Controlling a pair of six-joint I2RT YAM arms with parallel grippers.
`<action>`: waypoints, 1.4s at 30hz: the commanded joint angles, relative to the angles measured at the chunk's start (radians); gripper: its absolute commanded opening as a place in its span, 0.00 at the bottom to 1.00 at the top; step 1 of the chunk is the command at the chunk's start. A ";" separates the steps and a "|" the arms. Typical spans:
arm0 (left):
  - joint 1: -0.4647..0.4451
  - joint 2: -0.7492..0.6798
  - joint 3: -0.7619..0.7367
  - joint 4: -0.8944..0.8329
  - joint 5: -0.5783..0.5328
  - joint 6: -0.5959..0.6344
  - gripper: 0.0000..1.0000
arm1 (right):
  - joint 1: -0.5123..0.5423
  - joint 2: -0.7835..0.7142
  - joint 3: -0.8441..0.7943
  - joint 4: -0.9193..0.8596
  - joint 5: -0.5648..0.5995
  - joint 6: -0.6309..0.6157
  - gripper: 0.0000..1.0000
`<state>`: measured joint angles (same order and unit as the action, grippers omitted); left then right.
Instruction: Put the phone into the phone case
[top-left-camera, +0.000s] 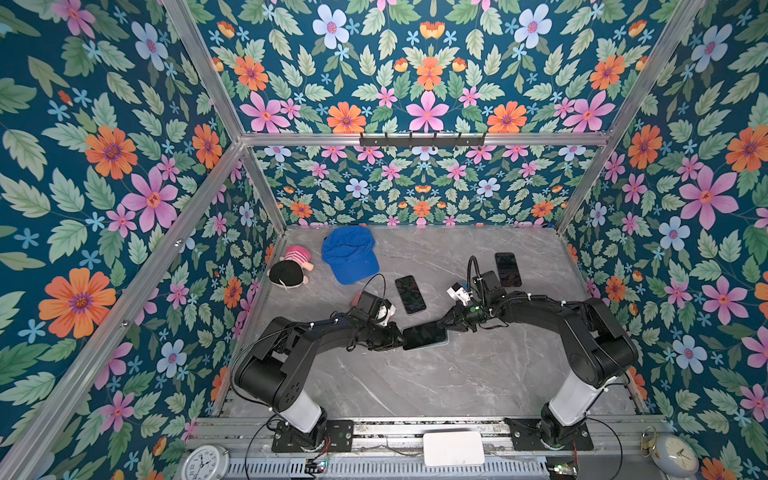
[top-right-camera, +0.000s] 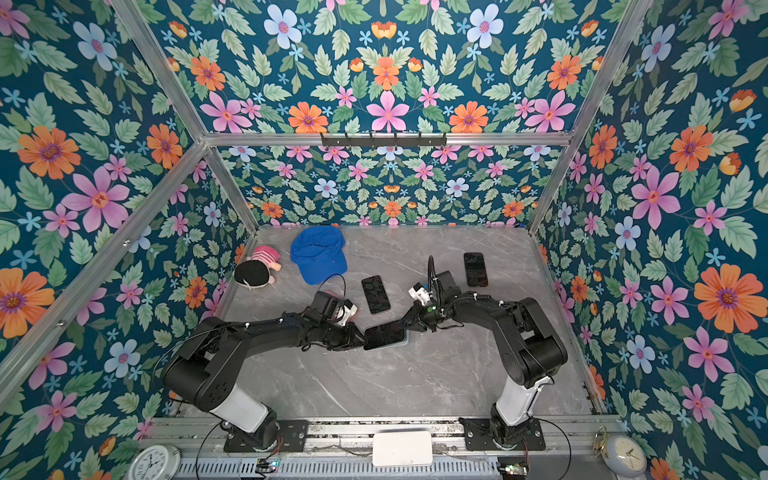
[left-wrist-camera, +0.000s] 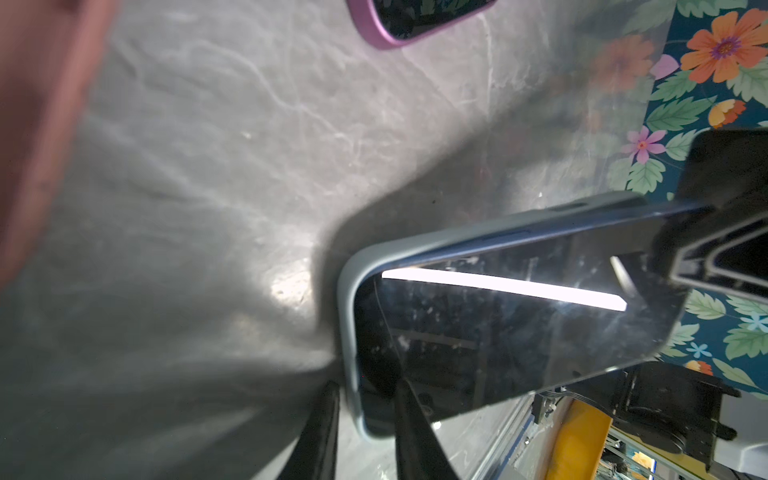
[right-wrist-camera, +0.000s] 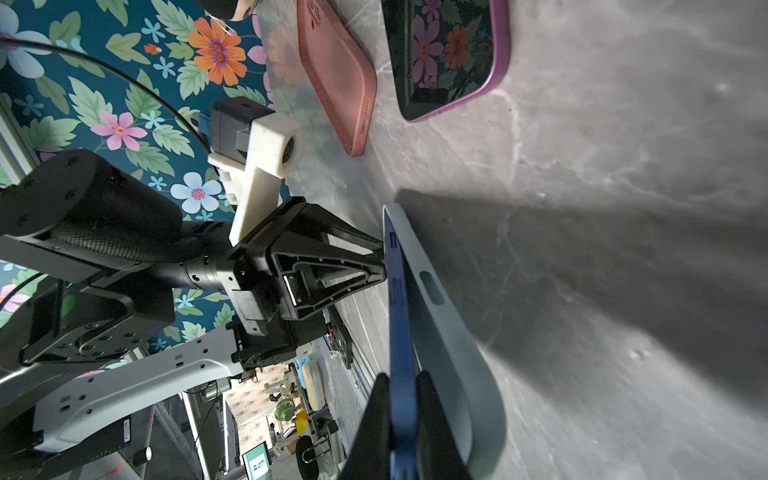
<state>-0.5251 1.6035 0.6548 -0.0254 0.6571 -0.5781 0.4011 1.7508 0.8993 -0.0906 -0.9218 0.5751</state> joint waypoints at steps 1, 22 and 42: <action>-0.001 0.002 -0.008 0.009 0.007 0.001 0.25 | 0.005 0.017 0.015 -0.081 0.061 0.012 0.00; -0.040 -0.096 -0.058 -0.024 -0.035 0.064 0.23 | 0.002 0.059 0.134 -0.196 0.076 0.075 0.00; -0.049 -0.107 -0.088 -0.008 -0.080 0.061 0.24 | -0.007 -0.011 0.185 -0.224 0.038 0.103 0.00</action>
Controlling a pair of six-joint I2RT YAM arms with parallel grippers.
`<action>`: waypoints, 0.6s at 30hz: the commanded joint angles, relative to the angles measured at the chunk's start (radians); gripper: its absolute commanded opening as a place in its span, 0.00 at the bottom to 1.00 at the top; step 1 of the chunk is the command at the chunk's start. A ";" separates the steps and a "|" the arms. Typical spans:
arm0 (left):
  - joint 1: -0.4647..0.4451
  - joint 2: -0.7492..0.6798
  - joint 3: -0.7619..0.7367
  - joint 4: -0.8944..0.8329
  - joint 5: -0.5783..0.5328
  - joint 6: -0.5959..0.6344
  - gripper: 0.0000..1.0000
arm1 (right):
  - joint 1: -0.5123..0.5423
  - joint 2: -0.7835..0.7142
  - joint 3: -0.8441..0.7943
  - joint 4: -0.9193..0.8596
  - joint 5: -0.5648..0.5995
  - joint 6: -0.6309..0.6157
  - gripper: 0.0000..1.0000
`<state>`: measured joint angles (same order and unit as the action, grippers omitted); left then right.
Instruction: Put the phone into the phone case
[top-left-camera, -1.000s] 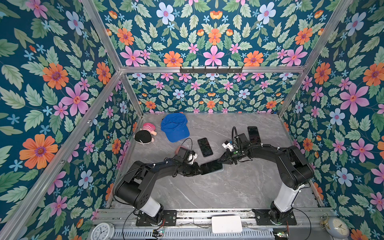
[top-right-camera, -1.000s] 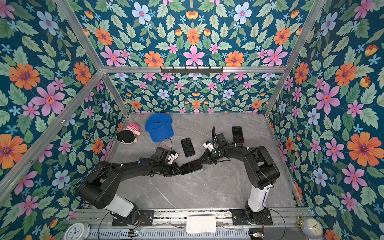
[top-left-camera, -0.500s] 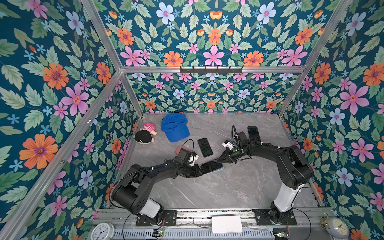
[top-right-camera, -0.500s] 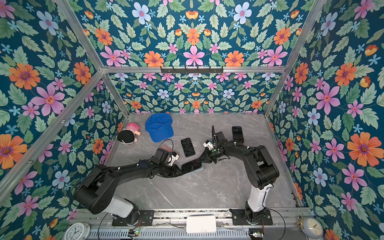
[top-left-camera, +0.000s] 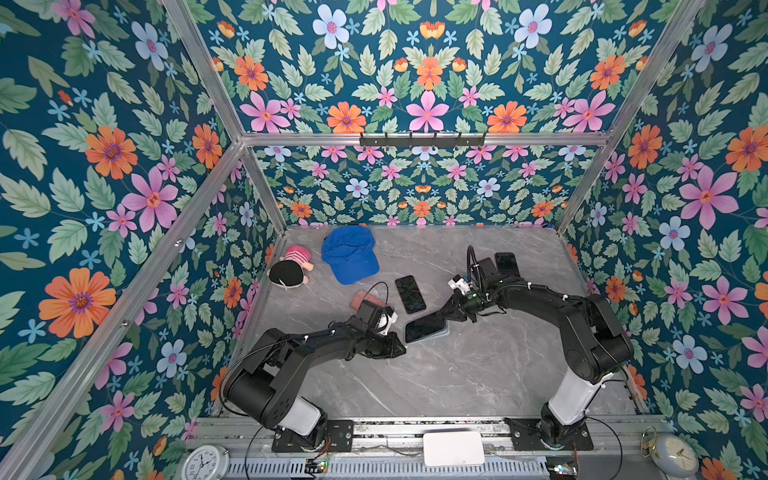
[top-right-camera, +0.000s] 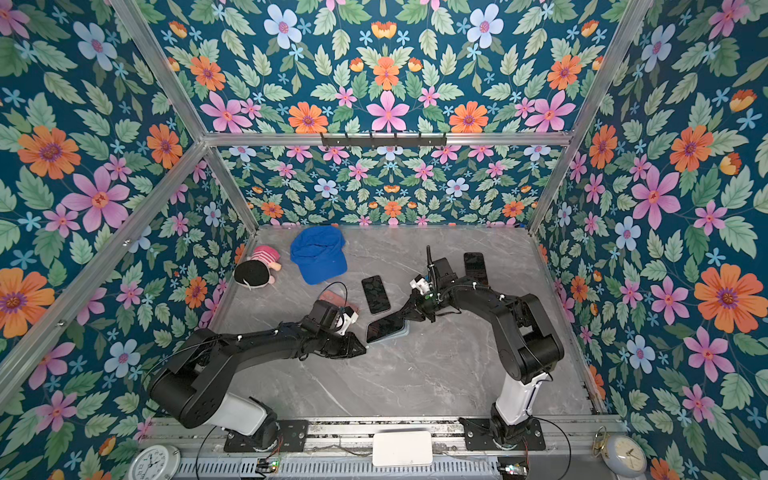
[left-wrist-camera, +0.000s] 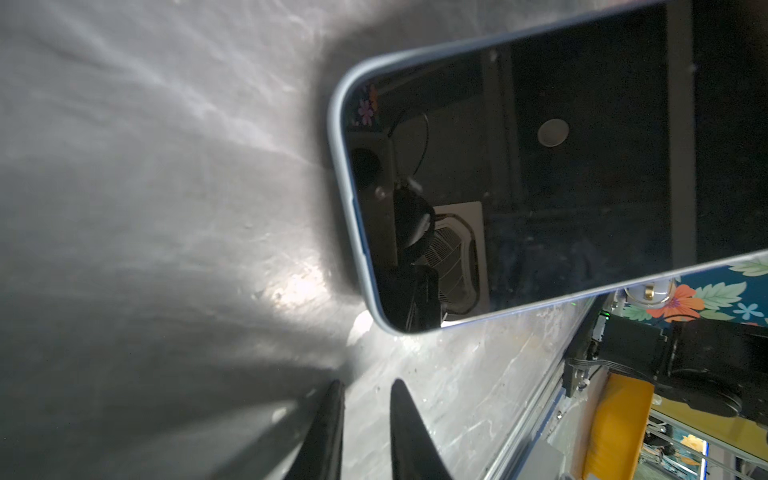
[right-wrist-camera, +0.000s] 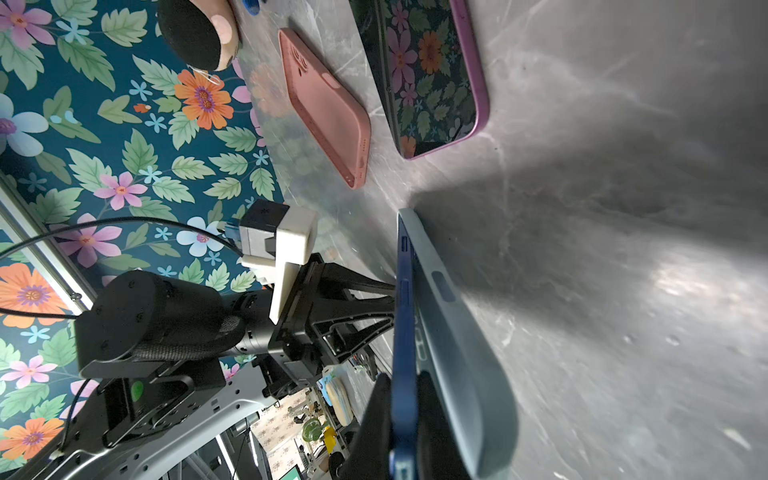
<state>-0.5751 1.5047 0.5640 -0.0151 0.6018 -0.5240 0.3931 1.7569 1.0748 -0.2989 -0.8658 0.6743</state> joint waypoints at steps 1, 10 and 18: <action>0.001 -0.011 0.006 -0.020 -0.025 0.007 0.24 | -0.001 -0.021 0.011 -0.015 -0.023 0.006 0.00; 0.004 -0.048 0.024 -0.014 -0.028 -0.007 0.26 | -0.017 -0.087 -0.011 -0.019 -0.039 0.010 0.00; 0.053 -0.059 -0.004 0.114 0.028 -0.098 0.36 | -0.066 -0.173 -0.214 0.229 -0.115 0.096 0.00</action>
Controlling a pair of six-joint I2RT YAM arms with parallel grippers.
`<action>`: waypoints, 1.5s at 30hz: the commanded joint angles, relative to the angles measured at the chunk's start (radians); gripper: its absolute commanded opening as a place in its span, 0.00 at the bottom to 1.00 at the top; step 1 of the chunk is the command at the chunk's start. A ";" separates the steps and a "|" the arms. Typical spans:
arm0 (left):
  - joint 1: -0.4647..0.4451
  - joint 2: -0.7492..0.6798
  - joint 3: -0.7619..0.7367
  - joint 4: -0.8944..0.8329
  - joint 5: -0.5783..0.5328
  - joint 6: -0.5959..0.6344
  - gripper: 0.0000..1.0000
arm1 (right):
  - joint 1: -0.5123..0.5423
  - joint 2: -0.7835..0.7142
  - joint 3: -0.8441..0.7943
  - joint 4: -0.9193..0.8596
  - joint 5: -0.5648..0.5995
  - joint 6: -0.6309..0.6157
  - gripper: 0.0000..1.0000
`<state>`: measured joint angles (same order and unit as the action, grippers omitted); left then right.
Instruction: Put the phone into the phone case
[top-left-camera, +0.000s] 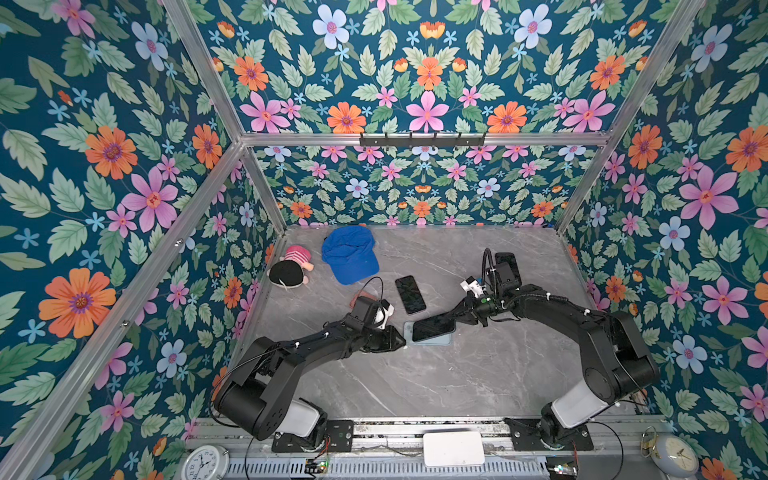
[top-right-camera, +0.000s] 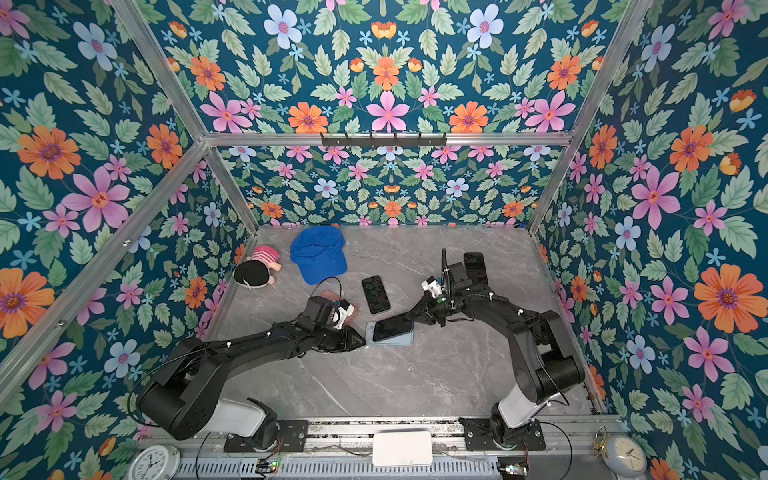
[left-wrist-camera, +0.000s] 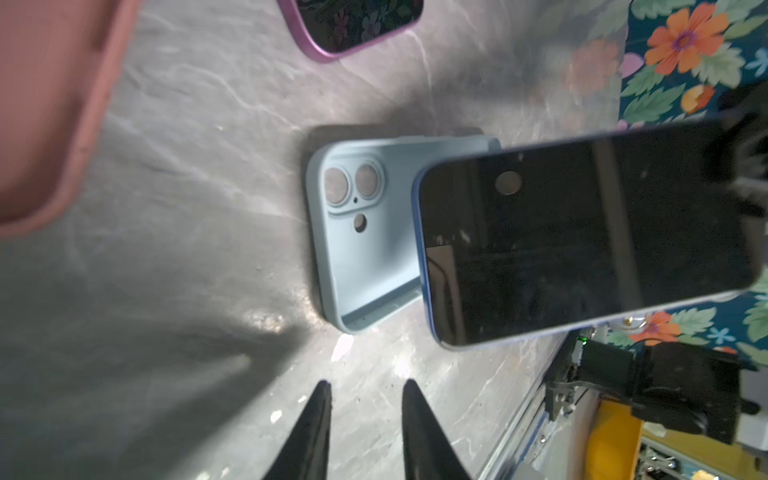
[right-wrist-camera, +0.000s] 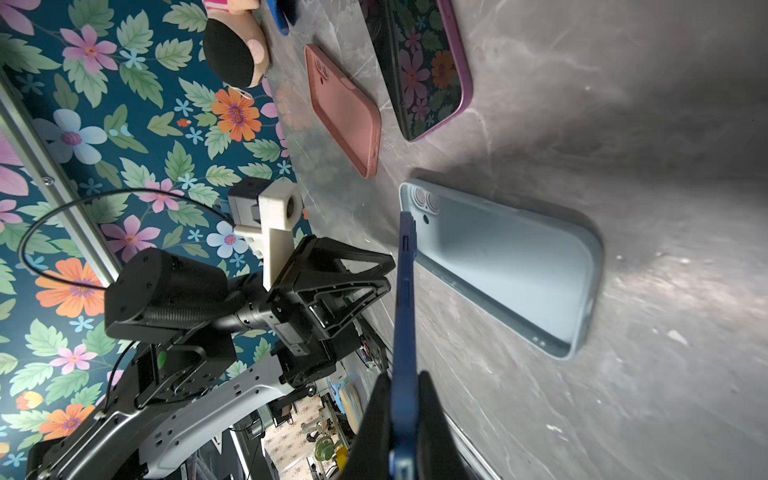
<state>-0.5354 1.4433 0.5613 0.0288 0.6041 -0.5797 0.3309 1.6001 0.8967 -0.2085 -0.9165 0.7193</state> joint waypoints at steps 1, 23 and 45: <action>0.017 0.005 -0.001 0.084 0.031 -0.050 0.38 | -0.006 -0.019 -0.053 0.170 -0.065 0.064 0.00; 0.080 0.140 0.038 0.240 0.130 -0.128 0.63 | -0.035 0.138 -0.078 0.310 -0.118 -0.004 0.00; 0.045 0.191 0.015 0.307 0.151 -0.163 0.55 | -0.008 0.180 -0.153 0.448 -0.079 0.023 0.00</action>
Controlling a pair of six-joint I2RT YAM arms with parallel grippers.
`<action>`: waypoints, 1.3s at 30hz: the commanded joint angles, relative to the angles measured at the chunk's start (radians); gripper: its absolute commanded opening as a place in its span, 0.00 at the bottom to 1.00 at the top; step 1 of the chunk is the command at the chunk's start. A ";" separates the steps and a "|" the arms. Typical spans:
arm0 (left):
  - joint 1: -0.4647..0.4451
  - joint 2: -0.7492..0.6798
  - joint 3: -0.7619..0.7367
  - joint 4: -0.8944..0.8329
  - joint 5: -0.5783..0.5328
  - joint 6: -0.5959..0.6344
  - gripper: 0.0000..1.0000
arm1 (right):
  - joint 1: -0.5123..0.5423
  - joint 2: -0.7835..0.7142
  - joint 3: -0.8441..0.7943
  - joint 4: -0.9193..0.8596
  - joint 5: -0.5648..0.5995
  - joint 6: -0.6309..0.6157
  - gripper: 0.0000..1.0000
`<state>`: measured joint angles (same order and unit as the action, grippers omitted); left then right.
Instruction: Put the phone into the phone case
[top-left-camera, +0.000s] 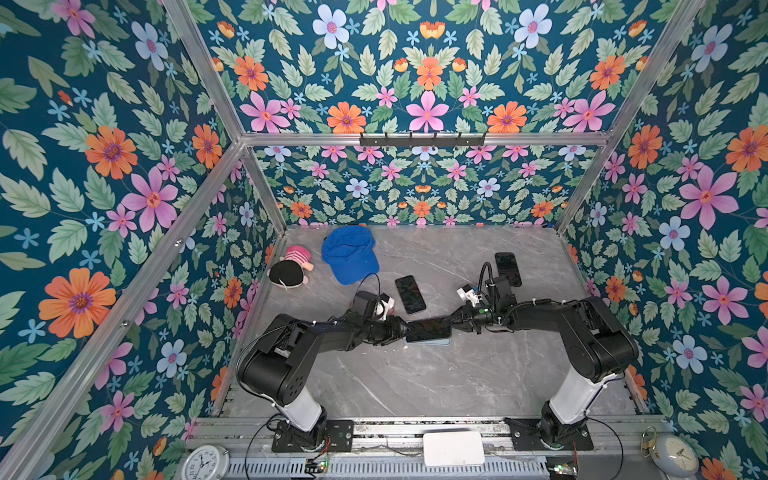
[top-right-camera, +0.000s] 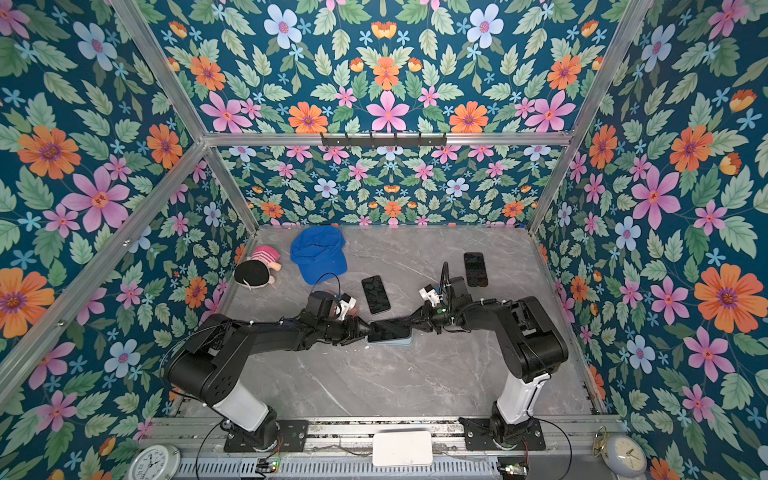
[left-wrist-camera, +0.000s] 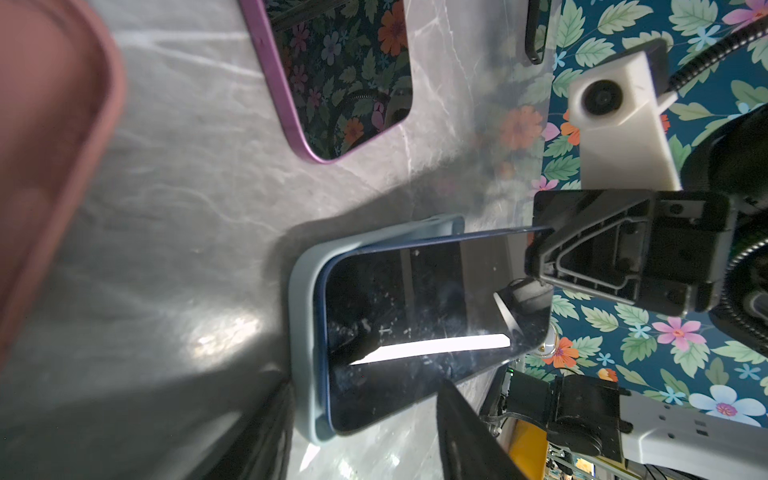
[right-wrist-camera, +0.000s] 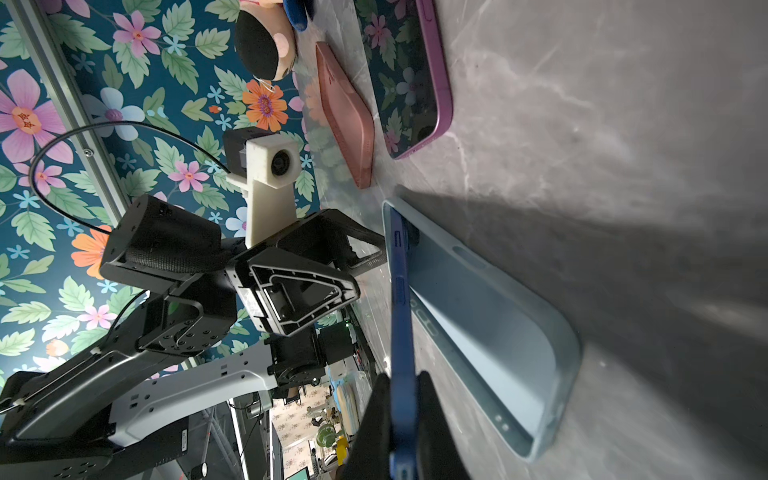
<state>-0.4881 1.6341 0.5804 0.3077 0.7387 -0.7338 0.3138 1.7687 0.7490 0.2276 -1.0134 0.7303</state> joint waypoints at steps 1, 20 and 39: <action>-0.004 -0.002 -0.005 0.028 0.016 -0.010 0.55 | 0.012 0.014 -0.005 0.018 0.019 0.013 0.00; -0.033 -0.018 -0.021 0.028 0.004 -0.022 0.52 | 0.029 0.042 -0.024 -0.008 0.068 -0.024 0.02; -0.046 -0.027 -0.025 0.014 -0.012 -0.020 0.51 | 0.060 -0.034 0.077 -0.352 0.237 -0.181 0.39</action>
<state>-0.5346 1.6112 0.5549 0.3206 0.7090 -0.7586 0.3687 1.7496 0.8043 -0.0269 -0.8223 0.5961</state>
